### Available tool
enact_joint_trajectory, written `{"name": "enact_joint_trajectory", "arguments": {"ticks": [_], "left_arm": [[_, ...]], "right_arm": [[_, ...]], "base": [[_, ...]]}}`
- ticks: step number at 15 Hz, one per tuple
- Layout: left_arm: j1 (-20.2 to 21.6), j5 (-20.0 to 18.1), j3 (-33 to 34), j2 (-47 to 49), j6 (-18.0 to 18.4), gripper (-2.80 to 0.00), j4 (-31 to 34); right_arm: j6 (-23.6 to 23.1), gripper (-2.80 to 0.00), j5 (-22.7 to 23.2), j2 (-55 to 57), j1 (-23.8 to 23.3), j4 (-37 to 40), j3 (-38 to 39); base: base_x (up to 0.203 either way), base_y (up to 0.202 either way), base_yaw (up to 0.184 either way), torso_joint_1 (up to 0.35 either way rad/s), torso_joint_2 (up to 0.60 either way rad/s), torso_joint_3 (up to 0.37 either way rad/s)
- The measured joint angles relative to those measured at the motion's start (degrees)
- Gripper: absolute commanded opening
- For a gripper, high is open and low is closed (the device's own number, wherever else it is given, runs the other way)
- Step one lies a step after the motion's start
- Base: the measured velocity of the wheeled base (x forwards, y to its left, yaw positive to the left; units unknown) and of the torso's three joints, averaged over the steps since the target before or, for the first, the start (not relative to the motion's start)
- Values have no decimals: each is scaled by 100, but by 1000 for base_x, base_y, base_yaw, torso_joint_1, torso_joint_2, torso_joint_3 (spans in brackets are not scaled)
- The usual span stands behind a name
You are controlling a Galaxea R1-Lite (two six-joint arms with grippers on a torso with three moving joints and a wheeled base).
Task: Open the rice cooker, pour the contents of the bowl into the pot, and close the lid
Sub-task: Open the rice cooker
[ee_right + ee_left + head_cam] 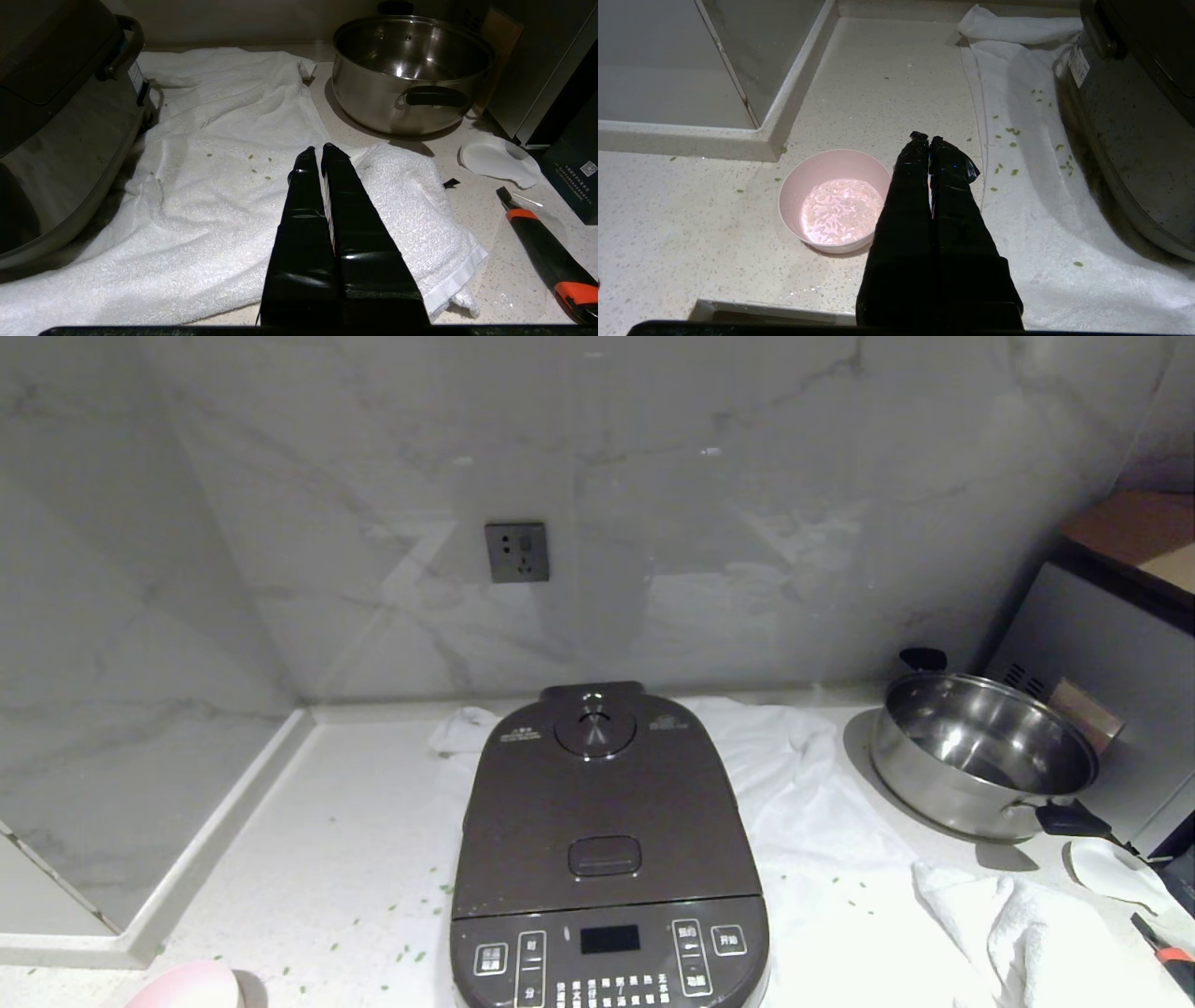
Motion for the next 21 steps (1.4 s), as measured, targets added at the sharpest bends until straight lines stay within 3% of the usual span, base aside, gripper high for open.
{"name": "enact_joint_trajectory", "arguments": {"ticks": [6,9,17,19,21], "left_arm": [[-5,45,3,0,-66,-280,-10],[-2,-1,1,0,-6,-280,-10],[-5,-9,-5,0,9,-280,-7],[-15,-8,-5,0,7,-280,-7],[-15,-9,-5,0,8,-280,-7]], "right_arm": [[17,-280,-6,0,-6,2,-4],[35,-280,181,152,-4,44,-439],[414,-280,1841,3202,62,10,-2926],[775,-280,2076,4324,304,-9,-3837],[1209,-280,2068,5328,882,-9,-4589]], "base": [[0,0,0,0,0,0],[0,0,0,0,0,0],[0,0,0,0,0,0],[0,0,0,0,0,0],[0,0,0,0,0,0]]}}
